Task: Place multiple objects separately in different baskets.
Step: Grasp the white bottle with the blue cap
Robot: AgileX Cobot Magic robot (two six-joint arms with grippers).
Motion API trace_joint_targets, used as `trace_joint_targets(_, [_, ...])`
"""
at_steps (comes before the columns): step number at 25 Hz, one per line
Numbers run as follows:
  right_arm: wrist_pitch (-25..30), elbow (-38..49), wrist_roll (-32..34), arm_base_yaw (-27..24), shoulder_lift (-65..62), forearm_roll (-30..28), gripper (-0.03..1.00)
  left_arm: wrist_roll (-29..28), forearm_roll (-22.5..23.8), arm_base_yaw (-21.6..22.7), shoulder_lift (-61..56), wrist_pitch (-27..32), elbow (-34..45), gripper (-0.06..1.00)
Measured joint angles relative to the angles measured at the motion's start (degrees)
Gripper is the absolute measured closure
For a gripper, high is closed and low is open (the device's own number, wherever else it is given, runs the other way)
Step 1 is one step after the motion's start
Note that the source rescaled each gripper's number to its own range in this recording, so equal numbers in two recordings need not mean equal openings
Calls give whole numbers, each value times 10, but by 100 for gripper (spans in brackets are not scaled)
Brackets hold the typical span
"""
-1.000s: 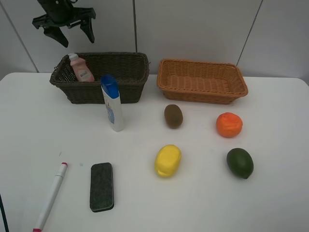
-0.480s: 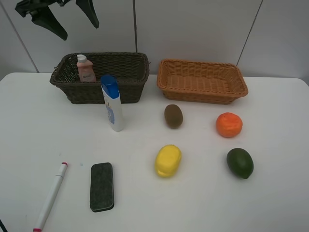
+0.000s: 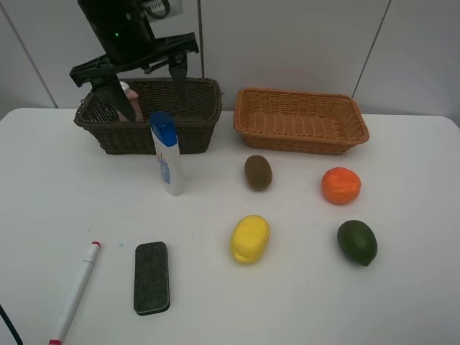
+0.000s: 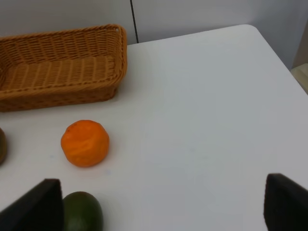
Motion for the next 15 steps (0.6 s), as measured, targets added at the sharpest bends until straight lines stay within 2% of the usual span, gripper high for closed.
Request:
trace_joint_targets(10, [0, 0, 0, 0, 0, 0, 1, -26, 17, -1, 85, 1, 0, -6])
trace_joint_targets(15, [0, 0, 0, 0, 0, 0, 1, -27, 19, -1, 130, -17, 0, -6])
